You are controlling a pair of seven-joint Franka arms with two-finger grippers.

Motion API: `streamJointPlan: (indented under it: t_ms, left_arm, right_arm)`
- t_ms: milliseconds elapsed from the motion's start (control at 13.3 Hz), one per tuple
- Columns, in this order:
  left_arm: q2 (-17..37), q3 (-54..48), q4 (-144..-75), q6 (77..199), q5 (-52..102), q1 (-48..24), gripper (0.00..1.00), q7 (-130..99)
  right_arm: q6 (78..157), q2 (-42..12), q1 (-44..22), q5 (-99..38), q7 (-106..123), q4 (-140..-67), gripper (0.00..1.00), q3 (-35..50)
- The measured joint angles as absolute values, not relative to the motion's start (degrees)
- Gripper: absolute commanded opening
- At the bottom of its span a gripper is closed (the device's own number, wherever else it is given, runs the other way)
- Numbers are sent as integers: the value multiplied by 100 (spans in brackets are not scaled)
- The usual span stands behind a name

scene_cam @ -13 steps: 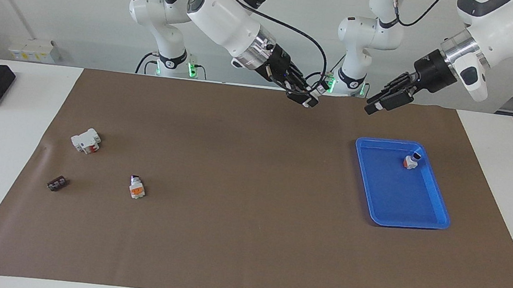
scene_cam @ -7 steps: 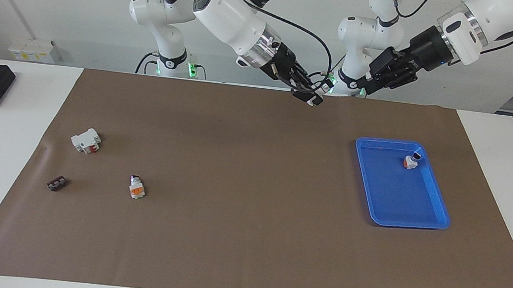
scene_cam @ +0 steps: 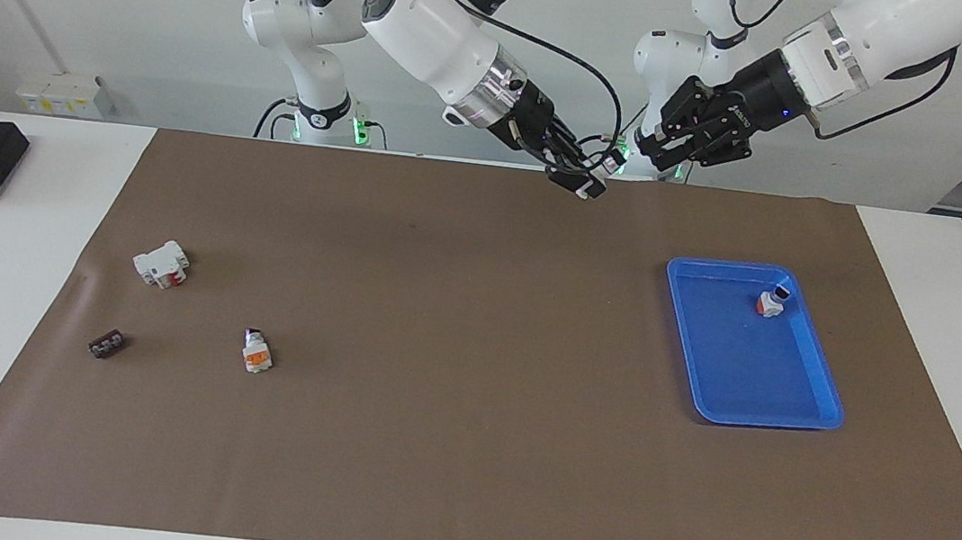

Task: Turn and place switch with both arms
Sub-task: 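Bring the left gripper to the switch held by the right gripper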

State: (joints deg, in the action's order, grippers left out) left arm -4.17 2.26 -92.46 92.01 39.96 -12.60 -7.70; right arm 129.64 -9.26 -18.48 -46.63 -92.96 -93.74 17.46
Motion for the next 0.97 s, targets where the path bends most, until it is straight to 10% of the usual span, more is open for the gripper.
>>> streamJointPlan:
  t_ms: [974]
  left_arm:
    - [-587, 225, -9637, 9834, 4089, -1756, 37, 634]
  right_arm:
    - [12963, -919, -1836, -4657, -9296, -9464, 0, 1714]
